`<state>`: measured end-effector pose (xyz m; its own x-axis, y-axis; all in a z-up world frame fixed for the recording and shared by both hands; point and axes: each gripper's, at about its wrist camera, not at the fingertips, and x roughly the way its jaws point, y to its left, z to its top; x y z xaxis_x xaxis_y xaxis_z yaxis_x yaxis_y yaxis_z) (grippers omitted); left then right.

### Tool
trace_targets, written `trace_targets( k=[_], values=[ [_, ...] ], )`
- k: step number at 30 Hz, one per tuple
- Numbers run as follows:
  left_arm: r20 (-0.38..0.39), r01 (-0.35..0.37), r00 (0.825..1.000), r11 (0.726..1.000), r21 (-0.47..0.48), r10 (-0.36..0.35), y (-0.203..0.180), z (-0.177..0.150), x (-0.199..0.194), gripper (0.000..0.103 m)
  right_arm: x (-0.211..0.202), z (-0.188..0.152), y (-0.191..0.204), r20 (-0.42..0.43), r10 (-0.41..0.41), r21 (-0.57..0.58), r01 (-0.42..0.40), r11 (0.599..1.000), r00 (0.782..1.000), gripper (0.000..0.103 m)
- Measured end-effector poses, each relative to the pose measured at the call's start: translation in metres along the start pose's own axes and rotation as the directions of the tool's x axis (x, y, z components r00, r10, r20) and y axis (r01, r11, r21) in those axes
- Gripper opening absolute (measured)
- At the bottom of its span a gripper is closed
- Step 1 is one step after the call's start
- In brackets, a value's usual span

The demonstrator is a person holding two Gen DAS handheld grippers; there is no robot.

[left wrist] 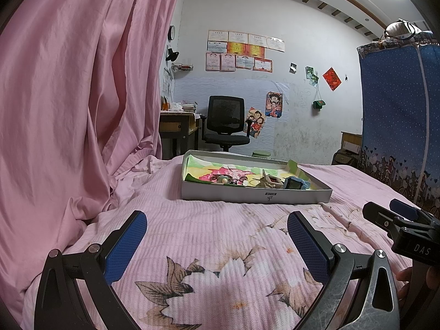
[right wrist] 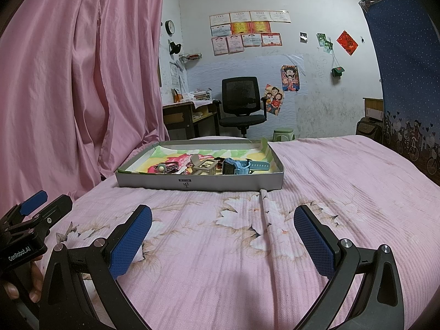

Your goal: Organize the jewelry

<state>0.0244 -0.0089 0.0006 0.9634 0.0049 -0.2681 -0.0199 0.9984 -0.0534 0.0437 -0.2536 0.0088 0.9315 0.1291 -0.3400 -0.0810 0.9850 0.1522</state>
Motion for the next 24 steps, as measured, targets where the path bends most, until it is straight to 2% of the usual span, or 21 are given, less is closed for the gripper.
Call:
trace_targets(
  k=[24],
  values=[
    [-0.005, -0.007, 1.0, 1.0, 0.01, 0.007, 0.0072, 0.0077, 0.0045, 0.103, 0.0007, -0.0005, 0.0006, -0.005, 0.0, 0.001, 0.0, 1.0, 1.0, 0.102]
  ],
)
